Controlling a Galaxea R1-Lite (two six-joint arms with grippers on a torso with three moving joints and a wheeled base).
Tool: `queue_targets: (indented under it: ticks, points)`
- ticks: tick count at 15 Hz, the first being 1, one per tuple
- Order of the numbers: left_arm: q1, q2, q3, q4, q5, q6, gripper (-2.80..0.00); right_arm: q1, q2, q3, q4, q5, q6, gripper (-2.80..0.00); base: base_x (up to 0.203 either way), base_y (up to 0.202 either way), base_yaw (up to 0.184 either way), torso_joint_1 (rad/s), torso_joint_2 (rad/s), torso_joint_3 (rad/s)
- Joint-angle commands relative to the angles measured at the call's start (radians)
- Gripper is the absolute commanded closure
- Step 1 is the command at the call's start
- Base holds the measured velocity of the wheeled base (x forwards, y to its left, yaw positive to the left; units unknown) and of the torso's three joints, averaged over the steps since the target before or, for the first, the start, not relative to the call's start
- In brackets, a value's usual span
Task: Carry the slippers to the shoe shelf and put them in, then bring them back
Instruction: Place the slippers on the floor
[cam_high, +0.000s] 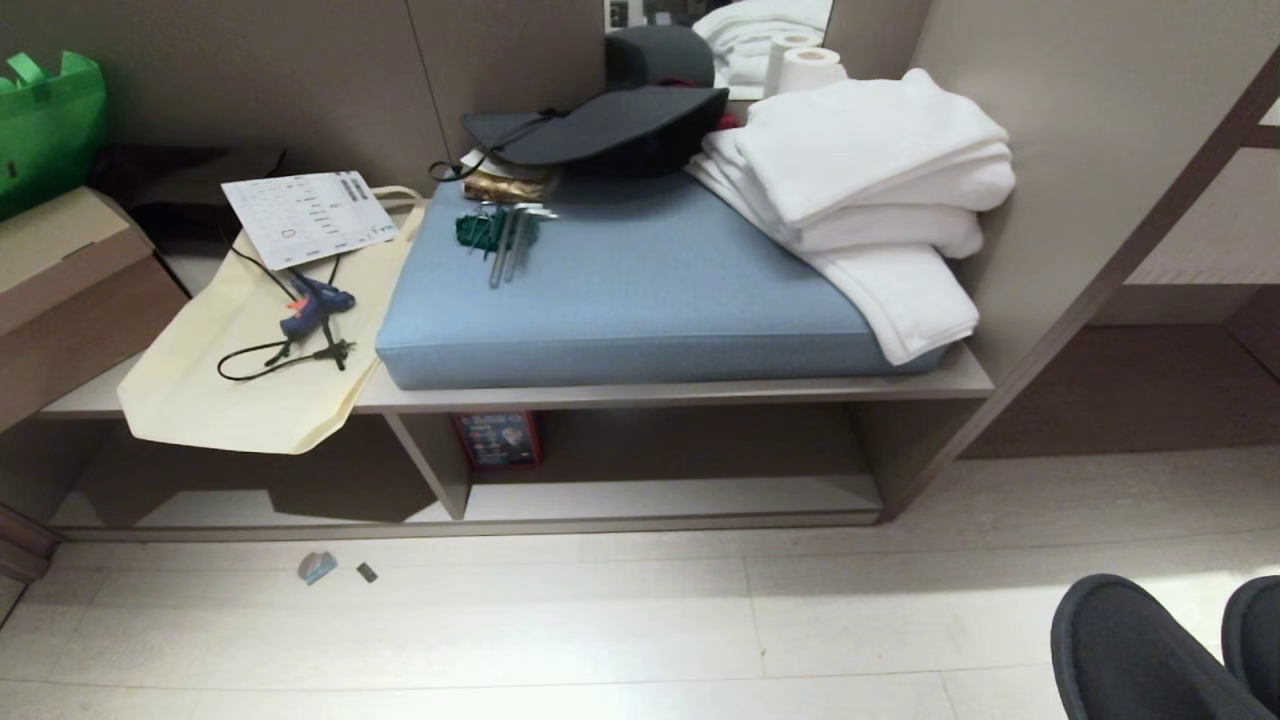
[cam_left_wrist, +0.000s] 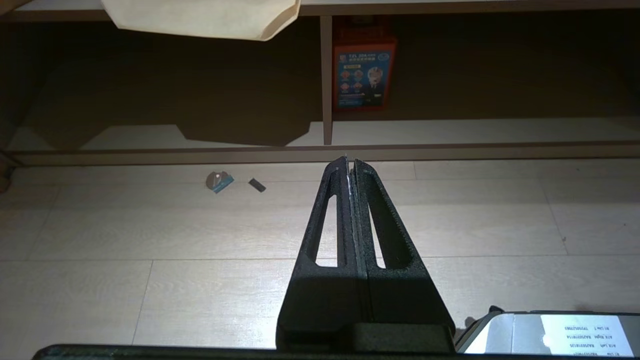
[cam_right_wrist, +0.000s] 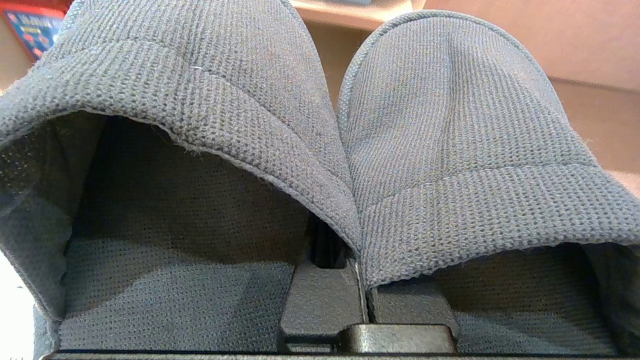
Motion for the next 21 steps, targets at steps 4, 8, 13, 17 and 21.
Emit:
queue_targets:
  ticks: [4,8,13,17,21]
  points:
    - [0.0,0.001,0.001,0.0,0.0,-0.001,0.0,0.0,0.002,-0.001,0.001,0.0,-0.001,0.0,0.0,0.0,0.0,0.003,0.0,0.201]
    - [0.0,0.001,-0.001,0.001,0.0,0.001,0.0,0.002,0.002,0.001,-0.003,0.001,0.001,0.0,0.0,0.0,0.0,0.003,0.0,0.204]
    - [0.0,0.001,-0.001,0.001,0.0,0.001,0.0,0.0,0.002,0.001,-0.002,0.001,-0.004,0.0,0.0,0.0,0.0,0.001,0.0,0.2]
    - [0.0,0.002,-0.001,0.001,0.0,0.001,0.0,0.0,0.001,0.001,-0.002,0.001,-0.004,0.0,0.0,0.0,0.0,0.003,0.0,0.204]
    - [0.0,0.001,-0.001,0.001,0.0,0.001,0.0,0.0,0.002,0.001,-0.002,0.001,-0.002,0.0,0.0,0.0,0.0,0.004,0.0,0.2]
